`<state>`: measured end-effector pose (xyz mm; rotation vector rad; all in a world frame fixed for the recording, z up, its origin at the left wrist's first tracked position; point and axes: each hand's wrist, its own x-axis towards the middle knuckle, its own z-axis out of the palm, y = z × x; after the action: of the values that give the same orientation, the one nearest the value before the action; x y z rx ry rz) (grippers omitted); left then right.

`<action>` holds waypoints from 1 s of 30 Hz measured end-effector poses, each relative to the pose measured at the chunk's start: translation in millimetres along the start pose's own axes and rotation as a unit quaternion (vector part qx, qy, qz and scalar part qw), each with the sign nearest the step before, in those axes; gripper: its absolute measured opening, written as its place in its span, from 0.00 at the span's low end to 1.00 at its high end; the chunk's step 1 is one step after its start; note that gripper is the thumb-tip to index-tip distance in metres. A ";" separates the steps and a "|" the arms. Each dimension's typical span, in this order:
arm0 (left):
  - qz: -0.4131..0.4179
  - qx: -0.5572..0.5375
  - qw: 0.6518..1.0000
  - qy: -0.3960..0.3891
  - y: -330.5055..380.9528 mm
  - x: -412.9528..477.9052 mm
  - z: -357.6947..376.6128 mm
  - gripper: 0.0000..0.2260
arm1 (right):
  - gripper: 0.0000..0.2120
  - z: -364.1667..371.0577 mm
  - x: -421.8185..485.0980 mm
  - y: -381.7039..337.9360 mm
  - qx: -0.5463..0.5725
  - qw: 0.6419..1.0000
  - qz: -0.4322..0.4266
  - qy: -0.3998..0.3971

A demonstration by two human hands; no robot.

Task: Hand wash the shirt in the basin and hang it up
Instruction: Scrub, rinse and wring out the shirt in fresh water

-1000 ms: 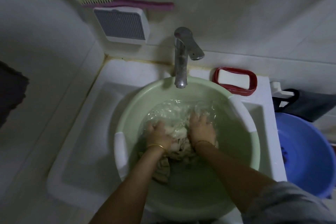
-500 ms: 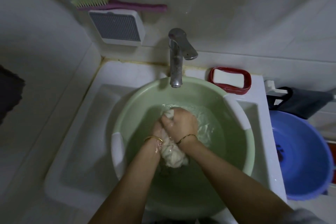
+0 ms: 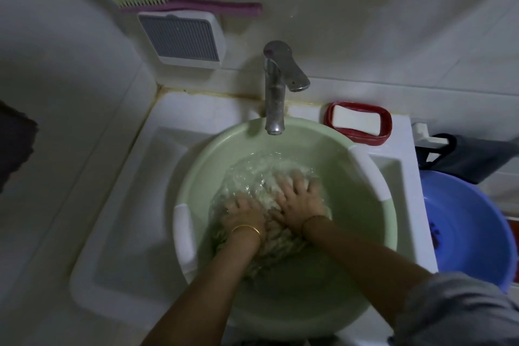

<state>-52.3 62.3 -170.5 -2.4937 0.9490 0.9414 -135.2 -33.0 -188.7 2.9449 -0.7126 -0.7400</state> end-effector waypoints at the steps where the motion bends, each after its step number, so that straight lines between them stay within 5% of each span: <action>1: 0.001 -0.034 0.999 0.015 -3.5 1.6 0.4 0.30 | 0.30 -1.6 2.0 5.8 0.003 0.999 0.036 -0.003; 3: 0.001 -0.163 0.985 0.063 -10.5 9.9 1.2 0.25 | 0.31 -4.1 4.6 7.8 0.109 0.985 0.137 0.003; 5: -0.024 -0.395 0.913 0.097 -17.2 20.8 -4.2 0.15 | 0.30 -8.1 5.8 -2.2 0.325 0.928 0.179 0.030; 9: -0.107 -0.825 0.555 -0.012 -21.7 24.8 -26.8 0.13 | 0.11 -41.8 -12.8 -19.1 0.591 0.795 0.121 0.071; 10: -0.111 -0.853 0.509 -0.036 -20.9 21.3 -32.5 0.16 | 0.11 -52.7 -23.1 -24.9 0.595 0.791 0.101 0.099; 11: -0.101 -0.857 0.501 -0.064 -19.8 13.2 -38.4 0.19 | 0.14 -64.3 -32.7 -30.1 0.576 0.803 0.085 0.128; 14: -0.029 -0.838 0.535 -0.098 -14.6 -6.0 -40.7 0.18 | 0.22 -90.1 -43.3 -37.5 0.465 0.866 0.065 0.172; 20: 0.001 -0.654 0.755 -0.036 11.8 -25.0 -35.8 0.17 | 0.13 -86.6 -10.2 -1.8 0.370 0.913 0.122 0.123; 25: -0.046 -0.310 0.930 0.192 -5.7 -11.1 -14.0 0.21 | 0.30 -46.2 -7.2 22.8 0.260 0.954 0.140 0.040; 28: 0.033 -0.084 0.963 0.255 -3.4 -11.8 -5.5 0.27 | 0.31 -24.2 -6.9 13.6 0.159 0.975 0.151 0.022; 30: 0.102 -0.009 0.974 0.200 4.8 -6.6 -2.5 0.29 | 0.29 -10.9 -6.6 -2.3 0.094 0.989 0.115 -0.022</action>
<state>-58.2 60.7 -164.5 -2.6943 1.3439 0.5044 -134.4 -29.0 -176.4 2.9419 -1.1612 -0.7578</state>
